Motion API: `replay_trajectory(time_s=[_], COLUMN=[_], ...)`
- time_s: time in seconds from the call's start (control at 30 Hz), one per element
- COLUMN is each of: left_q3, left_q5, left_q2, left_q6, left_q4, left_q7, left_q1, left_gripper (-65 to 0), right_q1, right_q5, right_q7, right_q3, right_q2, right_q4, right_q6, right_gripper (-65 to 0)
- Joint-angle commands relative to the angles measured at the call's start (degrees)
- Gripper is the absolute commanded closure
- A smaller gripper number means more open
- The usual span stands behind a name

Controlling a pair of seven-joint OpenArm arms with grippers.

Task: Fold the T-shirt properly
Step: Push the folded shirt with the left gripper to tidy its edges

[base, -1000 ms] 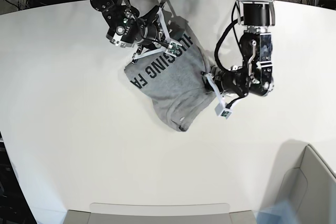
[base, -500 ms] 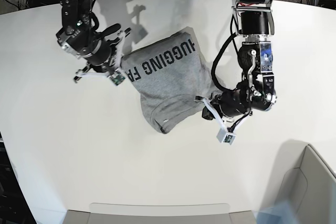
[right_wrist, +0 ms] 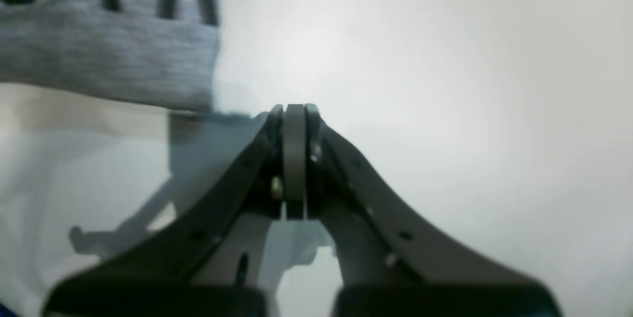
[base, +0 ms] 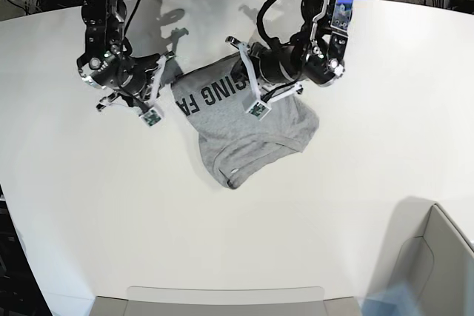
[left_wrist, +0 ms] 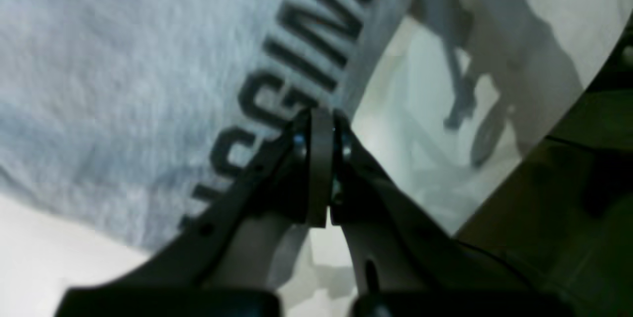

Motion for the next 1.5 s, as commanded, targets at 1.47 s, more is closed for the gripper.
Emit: replay_trajectory(time_s=[1.47], left_q3=[-15.77], left_q5=[-0.18], left_q2=[6.49], left_q6=[0.25], left_q4=[-34.35], left_q7=[-48.77], left_q1=[-1.38], left_gripper=[0.0], right_q1=[-10.38], right_q5=[-1.73], right_q7=[1.24], right_q3=[19.98], right_q2=[0.55], right_q4=[13.56], right_q6=[0.73], right_gripper=[0.0])
